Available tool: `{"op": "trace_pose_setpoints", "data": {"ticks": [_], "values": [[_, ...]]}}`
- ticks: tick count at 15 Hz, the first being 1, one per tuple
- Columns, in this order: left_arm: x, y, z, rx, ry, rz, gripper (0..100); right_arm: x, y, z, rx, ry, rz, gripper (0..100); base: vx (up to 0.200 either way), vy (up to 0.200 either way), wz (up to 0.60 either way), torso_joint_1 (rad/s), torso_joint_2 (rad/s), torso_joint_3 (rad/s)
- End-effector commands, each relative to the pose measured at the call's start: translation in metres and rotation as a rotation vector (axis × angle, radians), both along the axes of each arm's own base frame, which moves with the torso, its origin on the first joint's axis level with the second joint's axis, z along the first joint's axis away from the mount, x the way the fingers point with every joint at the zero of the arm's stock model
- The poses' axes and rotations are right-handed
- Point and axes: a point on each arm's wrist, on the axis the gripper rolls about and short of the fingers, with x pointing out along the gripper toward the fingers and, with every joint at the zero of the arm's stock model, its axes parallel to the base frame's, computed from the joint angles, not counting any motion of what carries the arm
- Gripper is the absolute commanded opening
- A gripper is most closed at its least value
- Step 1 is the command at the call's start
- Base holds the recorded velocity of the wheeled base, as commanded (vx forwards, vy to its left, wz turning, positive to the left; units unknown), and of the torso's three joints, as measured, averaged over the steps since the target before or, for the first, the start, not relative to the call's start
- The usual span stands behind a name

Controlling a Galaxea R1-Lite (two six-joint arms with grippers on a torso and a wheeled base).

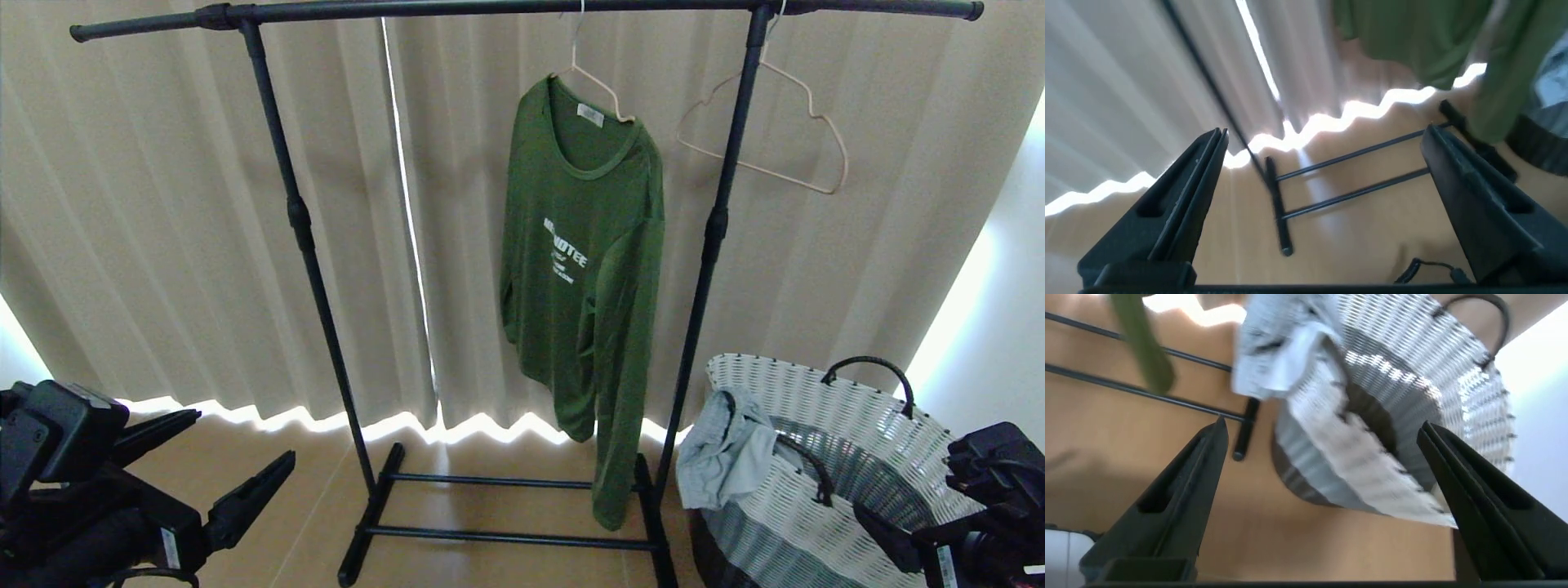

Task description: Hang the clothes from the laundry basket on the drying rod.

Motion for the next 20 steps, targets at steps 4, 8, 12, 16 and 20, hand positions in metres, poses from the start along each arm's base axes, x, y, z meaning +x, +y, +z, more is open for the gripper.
{"op": "trace_pose_setpoints", "data": {"ticks": [4, 8, 12, 16, 20], "values": [[0.002, 0.0, 0.001, -0.004, 0.0, 0.002, 100, 0.0, 0.0, 0.001, 0.0, -0.004, 0.001, 100, 0.05, 0.0, 0.0, 0.001, 0.0, 0.002], [0.002, 0.0, 0.001, -0.003, 0.002, 0.003, 100, 0.0, 0.0, 0.001, 0.0, -0.004, 0.001, 100, 0.2, 0.0, 0.0, 0.0, 0.0, 0.004], [0.002, 0.0, 0.001, -0.001, -0.001, 0.001, 100, 0.002, 0.0, 0.002, 0.001, -0.015, 0.001, 100, 0.2, 0.0, 0.0, 0.006, 0.0, 0.001], [0.001, -0.002, 0.0, 0.009, -0.002, -0.014, 100, 0.011, 0.0, 0.001, -0.029, 0.012, 0.015, 100, 0.15, 0.0, 0.0, 0.002, 0.0, 0.004], [0.002, -0.006, 0.002, 0.021, -0.01, -0.044, 100, 0.038, 0.005, -0.013, -0.178, 0.122, 0.127, 100, 0.0, 0.0, 0.0, 0.0, 0.0, 0.0]]}}
